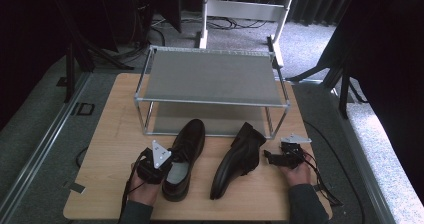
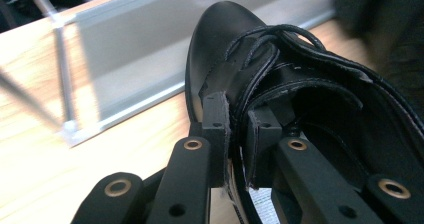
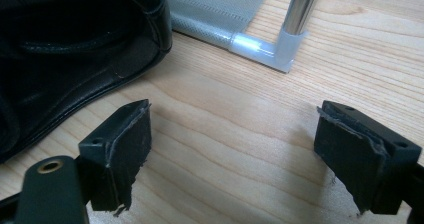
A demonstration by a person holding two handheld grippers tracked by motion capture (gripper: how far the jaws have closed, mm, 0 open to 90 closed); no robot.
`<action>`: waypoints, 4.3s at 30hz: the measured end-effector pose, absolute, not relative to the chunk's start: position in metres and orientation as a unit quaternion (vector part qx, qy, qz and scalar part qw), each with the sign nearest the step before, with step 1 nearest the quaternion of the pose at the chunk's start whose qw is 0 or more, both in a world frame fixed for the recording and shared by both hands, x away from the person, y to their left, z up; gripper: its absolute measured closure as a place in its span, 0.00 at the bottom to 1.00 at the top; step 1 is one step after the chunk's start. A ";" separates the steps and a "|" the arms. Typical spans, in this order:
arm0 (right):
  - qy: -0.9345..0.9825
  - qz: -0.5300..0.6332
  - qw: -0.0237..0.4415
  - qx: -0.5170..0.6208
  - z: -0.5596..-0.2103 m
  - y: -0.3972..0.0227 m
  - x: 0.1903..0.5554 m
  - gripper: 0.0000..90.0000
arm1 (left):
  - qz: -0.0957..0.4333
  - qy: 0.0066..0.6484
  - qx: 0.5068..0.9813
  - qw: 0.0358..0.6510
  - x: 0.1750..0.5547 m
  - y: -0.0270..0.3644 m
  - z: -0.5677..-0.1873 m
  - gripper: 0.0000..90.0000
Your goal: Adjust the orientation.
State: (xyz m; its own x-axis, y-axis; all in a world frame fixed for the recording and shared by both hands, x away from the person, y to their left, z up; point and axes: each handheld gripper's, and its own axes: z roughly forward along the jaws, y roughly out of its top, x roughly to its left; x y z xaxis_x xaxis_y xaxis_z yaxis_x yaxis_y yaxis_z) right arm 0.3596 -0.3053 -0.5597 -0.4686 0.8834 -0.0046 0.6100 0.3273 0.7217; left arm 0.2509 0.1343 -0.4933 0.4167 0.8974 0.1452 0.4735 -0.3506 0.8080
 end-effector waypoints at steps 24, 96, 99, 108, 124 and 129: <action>0.809 0.373 0.188 0.414 -0.529 -0.281 0.322 0.54 | 0.292 0.490 0.735 0.366 0.217 0.192 -0.492 0.61; 0.770 0.500 0.029 0.395 -0.480 -0.310 0.292 0.95 | 0.181 0.429 0.814 0.347 0.213 0.142 -0.534 0.60; 0.766 0.488 0.033 0.417 -0.481 -0.312 0.298 0.94 | 0.182 0.430 0.813 0.346 0.214 0.142 -0.534 0.60; 0.772 0.467 0.080 0.424 -0.476 -0.300 0.317 0.62 | 0.184 0.430 0.813 0.347 0.215 0.143 -0.535 0.59; 0.752 0.424 0.211 0.458 -0.474 -0.339 0.312 0.46 | 0.183 0.439 0.810 0.345 0.222 0.145 -0.538 0.58; 0.754 0.408 0.218 0.465 -0.476 -0.343 0.316 0.47 | 0.182 0.440 0.809 0.344 0.223 0.145 -0.539 0.58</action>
